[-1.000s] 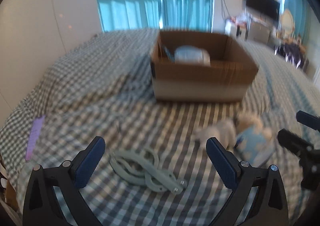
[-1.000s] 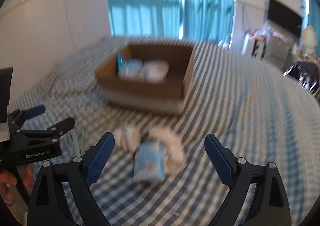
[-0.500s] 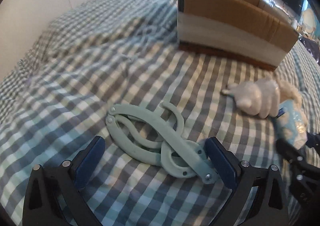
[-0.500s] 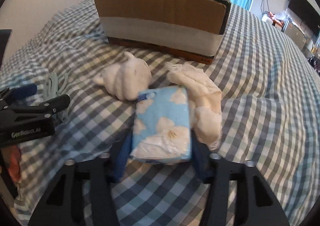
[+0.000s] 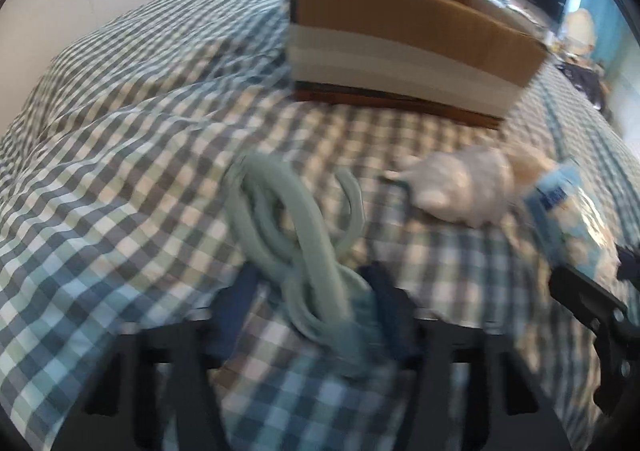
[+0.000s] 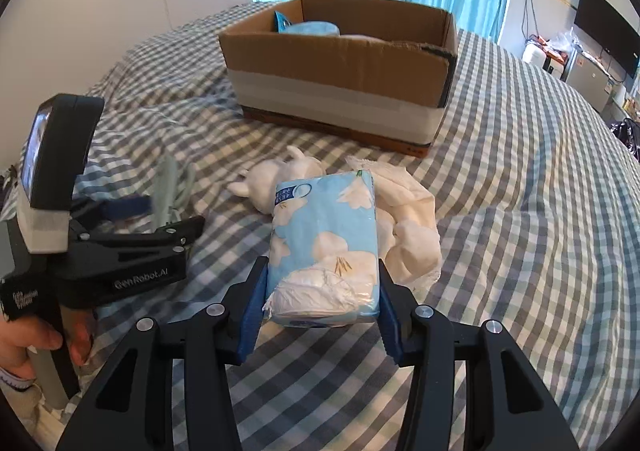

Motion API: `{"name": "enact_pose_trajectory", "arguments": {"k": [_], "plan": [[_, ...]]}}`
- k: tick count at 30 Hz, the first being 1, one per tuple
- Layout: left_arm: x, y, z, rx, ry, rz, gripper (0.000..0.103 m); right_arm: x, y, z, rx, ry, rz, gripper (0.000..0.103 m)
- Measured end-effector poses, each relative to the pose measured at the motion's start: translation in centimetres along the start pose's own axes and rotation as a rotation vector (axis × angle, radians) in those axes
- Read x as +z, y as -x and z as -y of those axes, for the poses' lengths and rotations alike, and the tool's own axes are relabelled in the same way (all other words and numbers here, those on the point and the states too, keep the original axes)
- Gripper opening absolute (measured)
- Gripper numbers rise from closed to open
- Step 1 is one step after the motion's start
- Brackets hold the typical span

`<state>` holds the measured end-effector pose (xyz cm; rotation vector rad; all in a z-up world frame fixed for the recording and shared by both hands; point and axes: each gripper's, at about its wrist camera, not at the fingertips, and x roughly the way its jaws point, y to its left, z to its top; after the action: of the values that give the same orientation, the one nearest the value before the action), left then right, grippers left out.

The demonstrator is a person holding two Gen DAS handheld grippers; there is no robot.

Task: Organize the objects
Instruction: 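Grasp the green clip hanger with the left tool while the right tool grasps the floral tissue pack, then carry hanger and tissue pack into the box and open both tools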

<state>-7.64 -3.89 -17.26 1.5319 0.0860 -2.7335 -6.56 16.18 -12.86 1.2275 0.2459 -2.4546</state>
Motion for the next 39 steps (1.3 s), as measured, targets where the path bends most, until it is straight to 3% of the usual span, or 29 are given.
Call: {"name": "enact_pose_trajectory", "arguments": {"k": [3,8,10,19,29,39], "plan": [[-0.4,0.7,0.8,-0.009,-0.044,0.01,0.031,-0.1,1.0,-0.1,-0.003,-0.006,0.011,0.049],[-0.3,1.9,0.1,-0.035,-0.023,0.028,0.013,-0.2,2.7,-0.1,-0.009,-0.016,0.036,0.049],[-0.3,2.8,-0.1,-0.029,-0.028,0.046,0.01,-0.2,3.4,-0.1,-0.009,-0.02,0.047,0.049],[0.2,7.0,-0.2,-0.115,-0.042,0.126,0.01,0.1,5.7,-1.1,-0.01,-0.012,0.089,0.049],[1.6,9.3,-0.2,-0.142,-0.05,0.178,0.01,0.8,8.5,-1.2,-0.004,-0.008,0.149,0.049],[7.5,11.3,1.2,-0.144,-0.066,0.293,0.01,5.6,11.0,-0.2,0.013,0.01,0.238,0.049]]}}
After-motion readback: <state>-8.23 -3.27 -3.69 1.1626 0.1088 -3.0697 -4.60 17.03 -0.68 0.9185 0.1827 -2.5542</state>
